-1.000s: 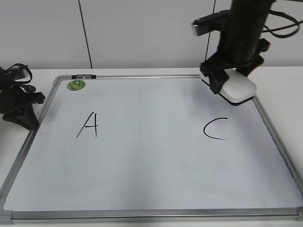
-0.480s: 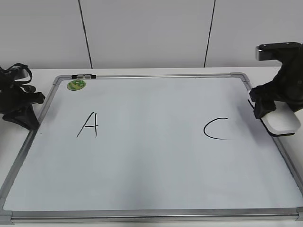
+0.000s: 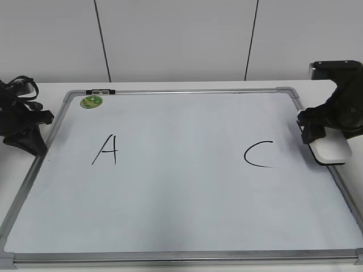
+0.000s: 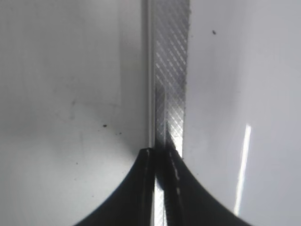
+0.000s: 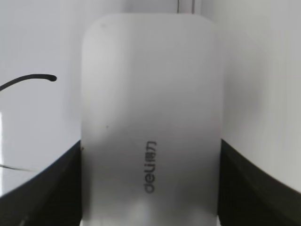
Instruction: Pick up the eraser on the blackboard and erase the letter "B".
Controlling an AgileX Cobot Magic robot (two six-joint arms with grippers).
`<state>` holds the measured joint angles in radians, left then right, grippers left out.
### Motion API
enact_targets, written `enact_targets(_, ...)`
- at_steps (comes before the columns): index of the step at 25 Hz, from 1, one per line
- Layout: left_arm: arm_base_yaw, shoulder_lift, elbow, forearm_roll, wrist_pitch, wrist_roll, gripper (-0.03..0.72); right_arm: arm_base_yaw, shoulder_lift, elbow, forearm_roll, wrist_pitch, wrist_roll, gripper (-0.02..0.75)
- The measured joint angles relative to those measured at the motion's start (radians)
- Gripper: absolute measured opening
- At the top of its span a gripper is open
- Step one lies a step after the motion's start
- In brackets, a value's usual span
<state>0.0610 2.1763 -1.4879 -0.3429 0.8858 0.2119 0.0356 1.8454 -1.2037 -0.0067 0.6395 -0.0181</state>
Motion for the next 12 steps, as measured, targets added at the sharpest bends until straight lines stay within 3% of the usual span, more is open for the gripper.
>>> enact_targets(12,0.000,0.000,0.000,0.000,0.000,0.000,0.022,0.000,0.117,-0.070,0.007,-0.043,-0.003,0.538)
